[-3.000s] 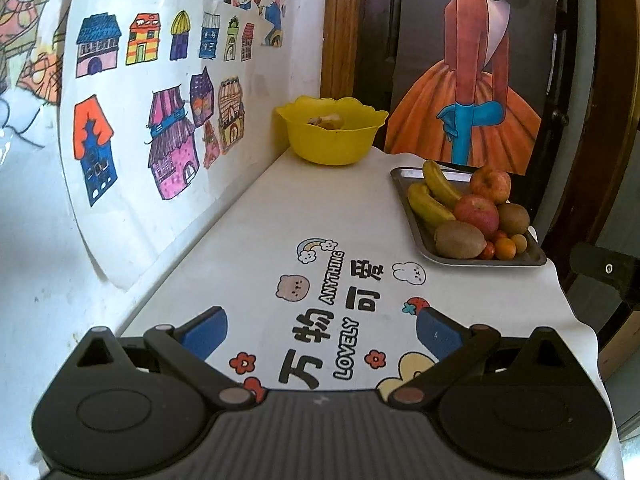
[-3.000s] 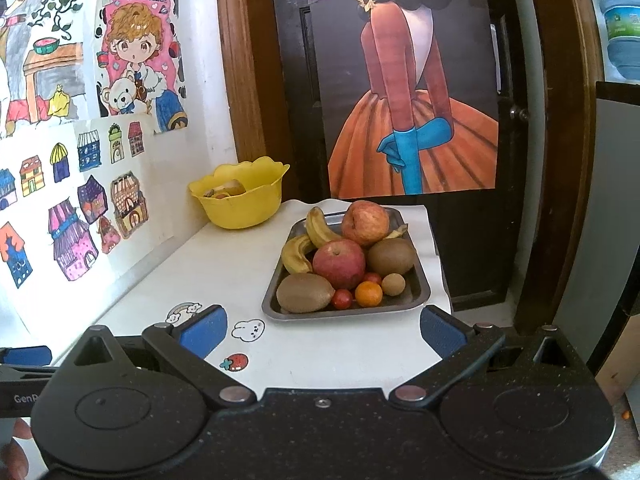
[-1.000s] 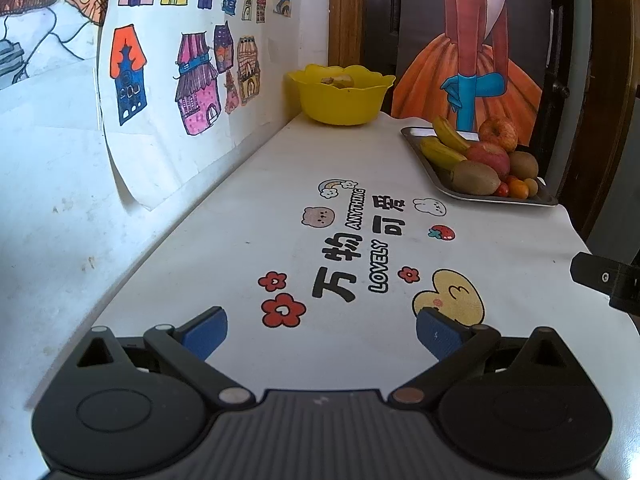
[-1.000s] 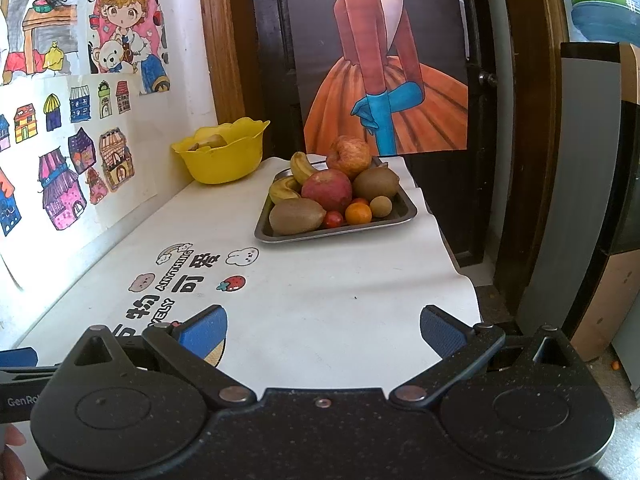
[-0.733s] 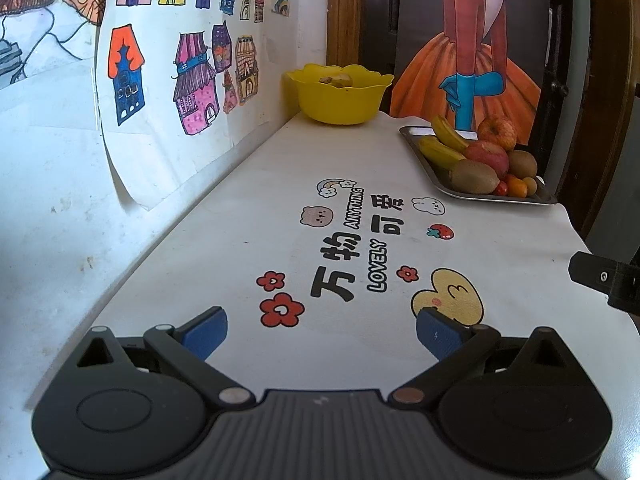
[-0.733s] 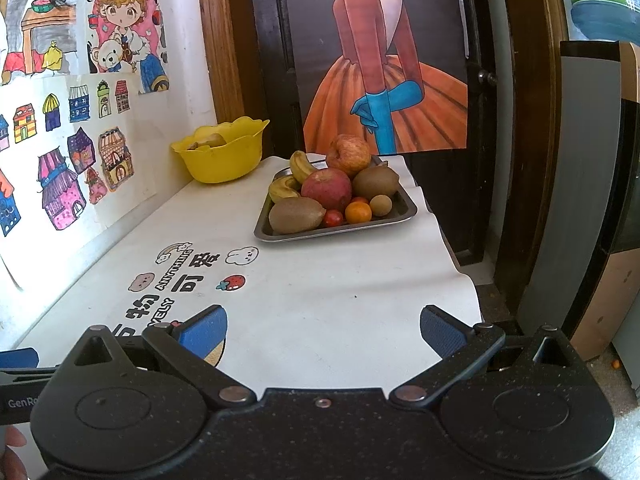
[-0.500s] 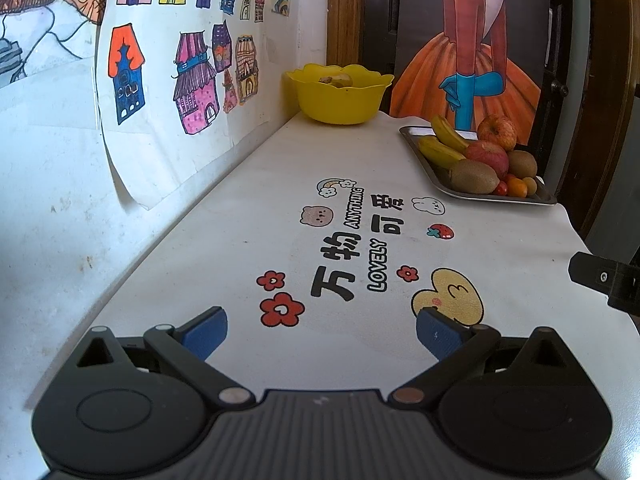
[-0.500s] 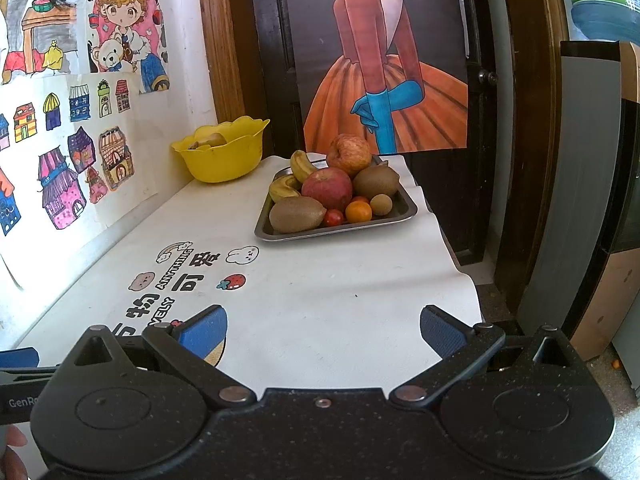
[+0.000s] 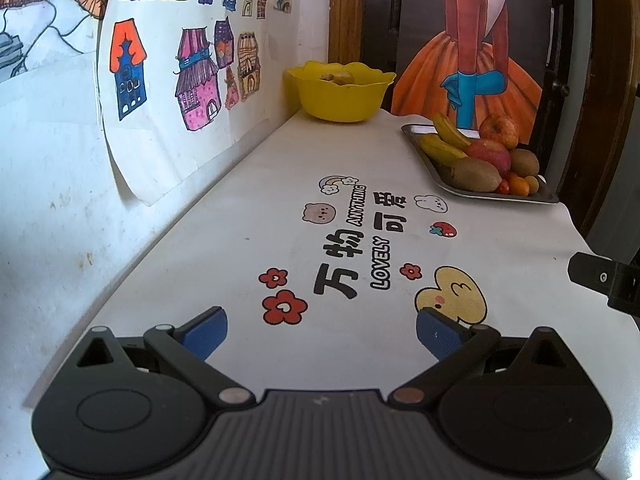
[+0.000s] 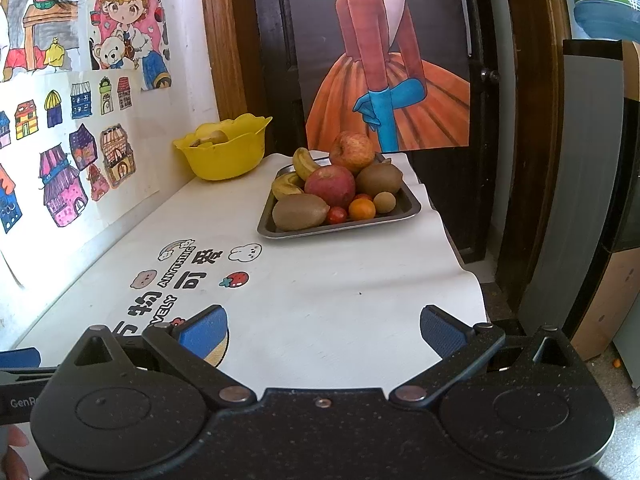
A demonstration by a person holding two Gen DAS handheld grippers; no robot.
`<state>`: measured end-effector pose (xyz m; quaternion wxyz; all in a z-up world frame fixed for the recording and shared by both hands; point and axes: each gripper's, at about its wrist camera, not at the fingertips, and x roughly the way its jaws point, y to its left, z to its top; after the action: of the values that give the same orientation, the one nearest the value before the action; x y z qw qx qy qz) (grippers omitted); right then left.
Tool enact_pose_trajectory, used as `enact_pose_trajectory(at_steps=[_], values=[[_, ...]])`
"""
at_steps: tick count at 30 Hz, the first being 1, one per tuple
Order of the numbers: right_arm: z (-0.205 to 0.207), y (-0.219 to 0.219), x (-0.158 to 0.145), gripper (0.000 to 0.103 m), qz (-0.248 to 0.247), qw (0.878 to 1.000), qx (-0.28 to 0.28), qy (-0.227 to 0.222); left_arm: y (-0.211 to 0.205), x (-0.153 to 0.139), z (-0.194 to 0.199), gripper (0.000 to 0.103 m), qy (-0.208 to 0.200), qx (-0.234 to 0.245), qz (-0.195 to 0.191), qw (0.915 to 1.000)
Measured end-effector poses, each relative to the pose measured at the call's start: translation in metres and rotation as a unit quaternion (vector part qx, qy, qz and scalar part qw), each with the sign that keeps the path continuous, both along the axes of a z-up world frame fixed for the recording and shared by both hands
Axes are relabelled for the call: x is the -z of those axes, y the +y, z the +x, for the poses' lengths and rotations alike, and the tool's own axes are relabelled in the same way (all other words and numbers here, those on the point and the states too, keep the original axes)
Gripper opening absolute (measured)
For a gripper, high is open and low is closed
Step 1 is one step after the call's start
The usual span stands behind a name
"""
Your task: Organize fruits
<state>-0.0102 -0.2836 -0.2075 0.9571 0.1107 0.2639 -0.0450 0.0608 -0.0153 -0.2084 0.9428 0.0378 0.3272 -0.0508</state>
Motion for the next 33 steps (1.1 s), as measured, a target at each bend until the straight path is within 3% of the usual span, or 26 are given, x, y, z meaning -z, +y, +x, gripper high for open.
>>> enact_pose_trajectory(at_steps=[33], values=[[0.0022,0.0004,0.0020,0.102,0.001,1.000,0.000,0.003,0.0002,0.0014,0.0024,0.102,0.003,0.001,-0.002,1.0000]])
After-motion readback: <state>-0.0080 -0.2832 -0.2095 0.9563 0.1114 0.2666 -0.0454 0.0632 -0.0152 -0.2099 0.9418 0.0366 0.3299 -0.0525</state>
